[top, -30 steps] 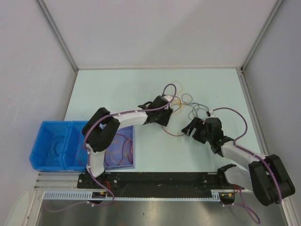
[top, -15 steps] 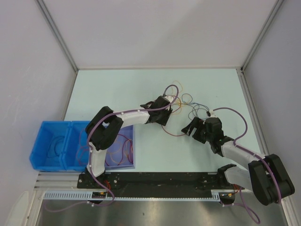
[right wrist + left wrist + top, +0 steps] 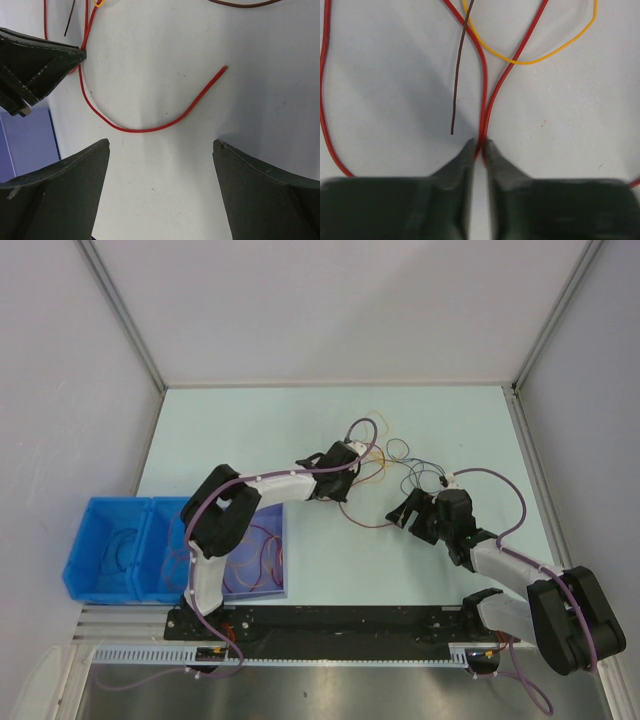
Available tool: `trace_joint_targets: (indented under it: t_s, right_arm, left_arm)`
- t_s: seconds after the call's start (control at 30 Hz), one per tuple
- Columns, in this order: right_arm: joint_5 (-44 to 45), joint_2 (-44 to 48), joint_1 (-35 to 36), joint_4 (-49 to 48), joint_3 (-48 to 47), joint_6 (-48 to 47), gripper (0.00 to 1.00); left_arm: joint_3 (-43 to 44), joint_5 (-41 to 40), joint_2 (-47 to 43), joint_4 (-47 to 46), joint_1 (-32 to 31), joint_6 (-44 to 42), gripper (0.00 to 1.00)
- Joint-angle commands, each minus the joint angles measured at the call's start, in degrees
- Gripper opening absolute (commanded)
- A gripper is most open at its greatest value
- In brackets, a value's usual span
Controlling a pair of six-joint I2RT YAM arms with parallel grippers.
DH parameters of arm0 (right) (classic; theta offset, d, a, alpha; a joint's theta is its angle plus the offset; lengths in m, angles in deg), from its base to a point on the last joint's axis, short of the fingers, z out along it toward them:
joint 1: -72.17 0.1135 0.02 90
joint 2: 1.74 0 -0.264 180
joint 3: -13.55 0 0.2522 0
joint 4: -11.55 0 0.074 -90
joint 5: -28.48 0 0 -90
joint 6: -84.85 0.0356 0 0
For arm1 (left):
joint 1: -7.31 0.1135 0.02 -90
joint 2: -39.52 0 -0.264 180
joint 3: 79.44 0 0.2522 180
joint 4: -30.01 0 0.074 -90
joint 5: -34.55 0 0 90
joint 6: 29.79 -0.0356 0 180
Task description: Untangle the cables
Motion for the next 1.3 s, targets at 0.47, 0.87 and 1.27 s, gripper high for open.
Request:
trace_joint_targets:
  t_s: [0.47, 0.87, 1.27]
  right_arm:
    - [0.2, -0.2, -0.4, 0.4, 1.1, 0.1, 0.88]
    - [0.2, 0.1, -0.6, 0.2, 1.4, 0.2, 0.88]
    - [-4.4, 13.6, 0.1, 4.4, 0.6, -3.6, 0.89]
  left_arm:
    - [28.7, 5.4, -8.8, 19.8, 0.4, -1.8, 0.00]
    - [23.5, 14.4, -35.6, 2.4, -0.7, -1.0, 0.00]
    - [26.8, 22.2, -40.1, -1.9, -0.7, -5.6, 0.00]
